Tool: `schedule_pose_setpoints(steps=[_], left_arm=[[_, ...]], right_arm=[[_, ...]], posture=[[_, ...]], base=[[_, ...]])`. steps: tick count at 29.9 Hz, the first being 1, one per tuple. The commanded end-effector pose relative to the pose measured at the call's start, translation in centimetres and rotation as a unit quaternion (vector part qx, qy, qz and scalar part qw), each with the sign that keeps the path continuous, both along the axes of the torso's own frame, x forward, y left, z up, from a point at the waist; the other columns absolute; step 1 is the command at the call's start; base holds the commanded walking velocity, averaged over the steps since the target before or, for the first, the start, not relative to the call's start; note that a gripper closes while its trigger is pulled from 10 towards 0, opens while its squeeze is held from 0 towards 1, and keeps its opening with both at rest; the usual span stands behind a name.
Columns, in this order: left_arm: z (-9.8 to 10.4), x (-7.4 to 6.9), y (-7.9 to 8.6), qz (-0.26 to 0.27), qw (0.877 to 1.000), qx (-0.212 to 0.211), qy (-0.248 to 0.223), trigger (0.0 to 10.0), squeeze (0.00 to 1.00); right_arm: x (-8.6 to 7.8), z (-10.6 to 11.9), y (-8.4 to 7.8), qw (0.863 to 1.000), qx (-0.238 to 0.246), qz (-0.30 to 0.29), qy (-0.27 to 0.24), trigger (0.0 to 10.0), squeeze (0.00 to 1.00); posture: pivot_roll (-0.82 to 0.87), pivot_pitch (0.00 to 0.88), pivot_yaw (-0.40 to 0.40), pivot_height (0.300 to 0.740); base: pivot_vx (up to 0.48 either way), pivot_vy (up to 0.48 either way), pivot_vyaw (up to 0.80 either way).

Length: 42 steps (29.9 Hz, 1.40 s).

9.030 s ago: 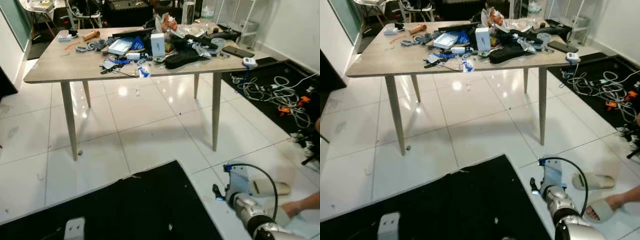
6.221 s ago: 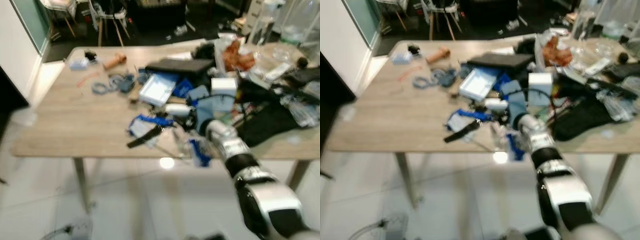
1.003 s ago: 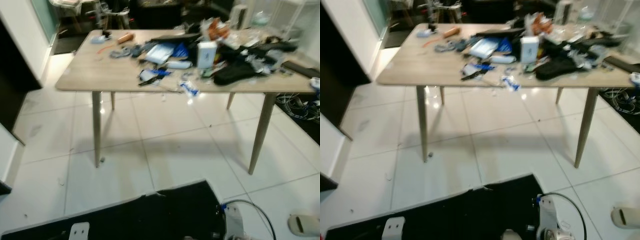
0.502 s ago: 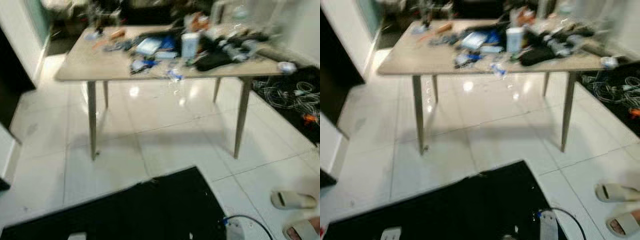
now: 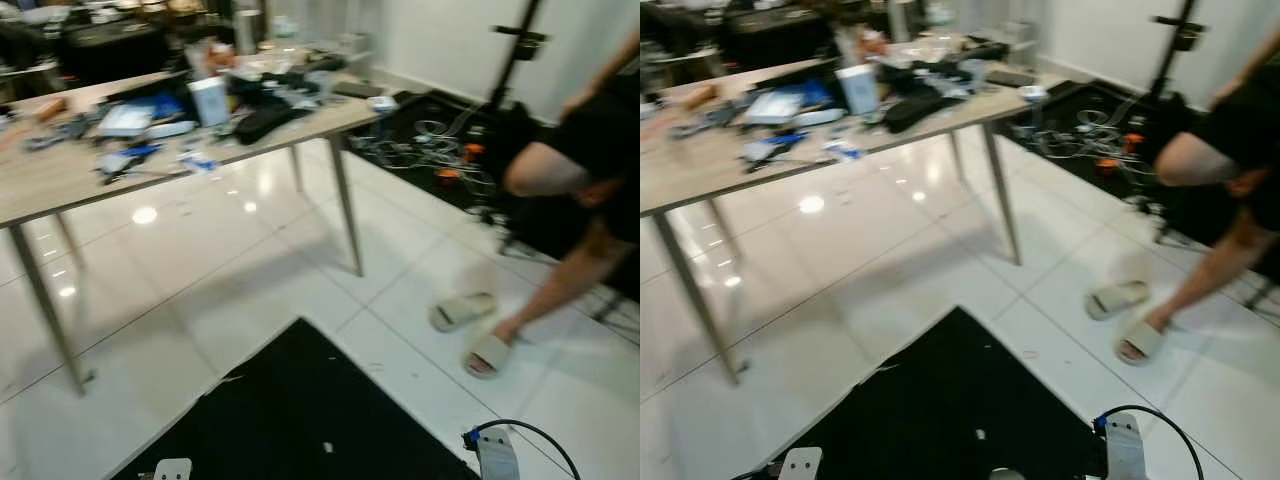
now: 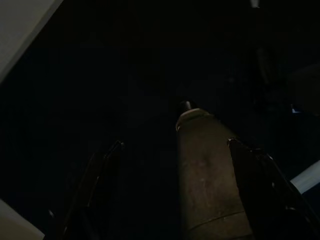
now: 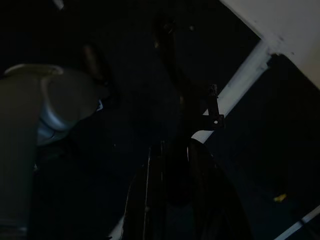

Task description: Picking trash to rubbish bin

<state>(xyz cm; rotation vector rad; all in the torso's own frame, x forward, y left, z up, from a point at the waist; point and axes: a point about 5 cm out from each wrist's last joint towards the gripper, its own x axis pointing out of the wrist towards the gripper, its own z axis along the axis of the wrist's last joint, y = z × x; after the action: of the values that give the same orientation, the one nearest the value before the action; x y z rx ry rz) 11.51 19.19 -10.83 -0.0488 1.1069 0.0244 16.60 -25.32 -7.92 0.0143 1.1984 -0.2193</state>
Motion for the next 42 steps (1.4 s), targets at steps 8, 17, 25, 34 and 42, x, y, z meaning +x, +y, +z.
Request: schedule_pose_setpoints(steps=[8,17,25,34,42], left_arm=[[-0.2,-0.8,0.1,-0.019,1.000,0.012,0.016,10.0,0.00],[-0.4,-2.0,1.0,-0.033,0.999,0.019,0.030,10.0,0.00],[-0.4,-1.8,0.5,-0.032,0.999,0.022,0.030,10.0,0.00],[-0.2,-1.5,1.4,-0.026,0.999,0.030,0.029,10.0,0.00],[-0.2,-2.1,2.4,-0.001,0.999,0.034,0.034,10.0,0.00]], right_arm=[[0.7,0.2,0.3,1.000,-0.006,0.019,-0.005,10.0,0.00],[0.6,0.1,0.5,1.000,-0.011,0.029,-0.003,10.0,0.00],[1.0,0.2,0.6,0.999,-0.014,0.032,-0.014,10.0,0.00],[-0.7,-0.6,1.0,1.000,-0.009,0.008,-0.012,10.0,0.00],[-2.7,-1.6,1.9,1.000,-0.004,0.020,0.005,10.0,0.00]], posture=[[-0.05,0.058,0.057,0.740],[-0.05,0.056,0.050,0.740],[-0.06,0.061,0.058,0.740],[-0.05,0.049,0.064,0.740],[-0.03,0.063,0.054,0.740]], base=[[0.000,0.000,-0.77],[0.000,0.000,-0.77],[0.000,0.000,-0.77],[0.000,0.000,-0.77],[0.000,0.000,-0.77]])
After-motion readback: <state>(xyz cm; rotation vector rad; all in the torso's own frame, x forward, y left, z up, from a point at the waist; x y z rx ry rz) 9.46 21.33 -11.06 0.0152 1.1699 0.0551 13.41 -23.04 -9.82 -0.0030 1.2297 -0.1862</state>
